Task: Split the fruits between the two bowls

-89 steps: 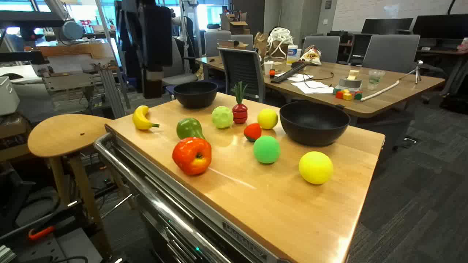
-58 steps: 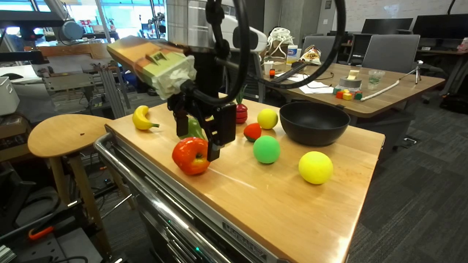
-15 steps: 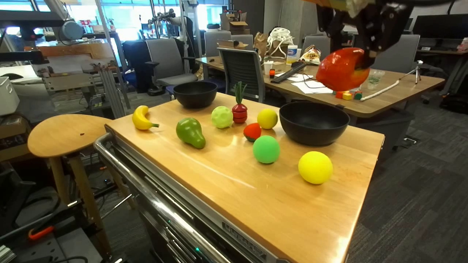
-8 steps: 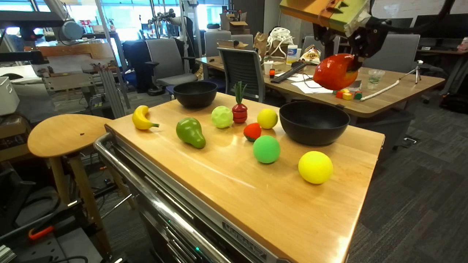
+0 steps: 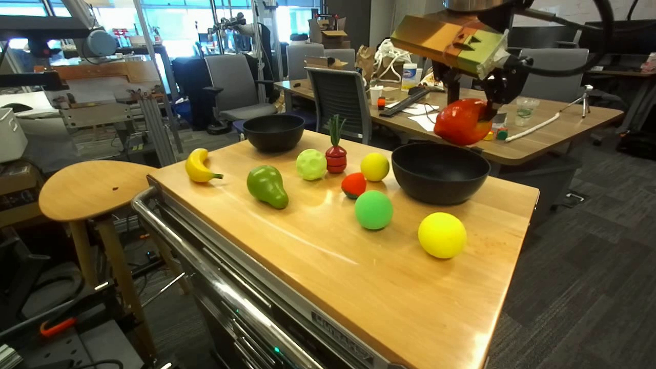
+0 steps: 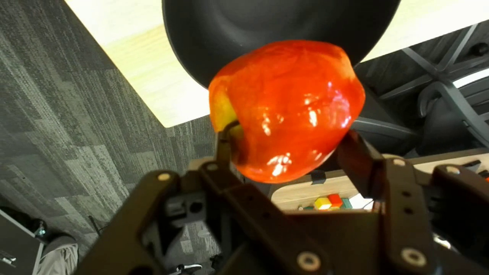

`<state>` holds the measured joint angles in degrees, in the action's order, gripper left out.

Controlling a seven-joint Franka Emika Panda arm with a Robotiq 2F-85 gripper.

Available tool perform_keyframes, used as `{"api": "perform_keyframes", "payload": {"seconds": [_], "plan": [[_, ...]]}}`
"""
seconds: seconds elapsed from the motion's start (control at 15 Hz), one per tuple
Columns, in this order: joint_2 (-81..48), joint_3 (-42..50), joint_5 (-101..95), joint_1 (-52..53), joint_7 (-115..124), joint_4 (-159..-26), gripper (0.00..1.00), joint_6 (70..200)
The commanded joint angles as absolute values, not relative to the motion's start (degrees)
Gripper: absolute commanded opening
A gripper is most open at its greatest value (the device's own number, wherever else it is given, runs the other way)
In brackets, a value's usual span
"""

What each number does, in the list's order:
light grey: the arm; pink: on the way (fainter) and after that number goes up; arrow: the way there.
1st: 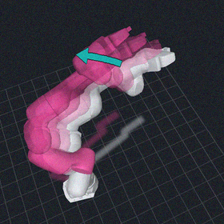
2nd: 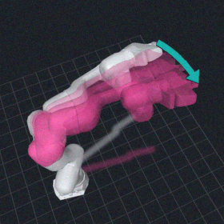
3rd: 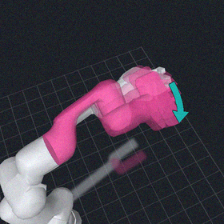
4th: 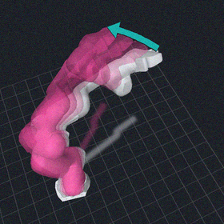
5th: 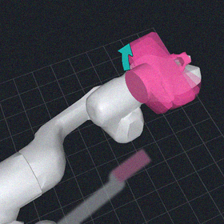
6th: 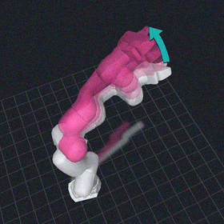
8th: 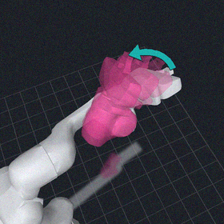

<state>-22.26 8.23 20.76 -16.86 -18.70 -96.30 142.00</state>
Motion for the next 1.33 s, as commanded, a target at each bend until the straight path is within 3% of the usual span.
{"api": "perform_keyframes", "payload": {"seconds": [0.0, 0.13, 0.2, 0.47, 0.67, 1.07, 1.13, 1.27], "plan": [[-23.05, 6.43, 20.39, -18.52, -19.19, -97.15, 0.45, 144.32], [-22.97, 6.11, 20.37, -18.8, -18.67, -98.09, 0.51, 143.61], [-22.65, 5.81, 20.58, -19.05, -19.04, -98.73, 0.91, 143.31], [-16.35, 6.79, 18.67, -18.54, -17.11, -104.39, 1.0, 137.03], [-8.79, 10.85, 8.89, -15.68, -9.93, -109.08, 1.0, 130.82], [6.43, 11.57, -14.94, -14.15, -2.99, -112.06, 1.0, 101.6], [0.16, 12.64, -10.66, -14.55, -3.81, -108.58, 1.0, 107.15], [4.48, 12.36, -13.16, -14.23, -3.77, -110.04, 1.0, 102.18]]}}
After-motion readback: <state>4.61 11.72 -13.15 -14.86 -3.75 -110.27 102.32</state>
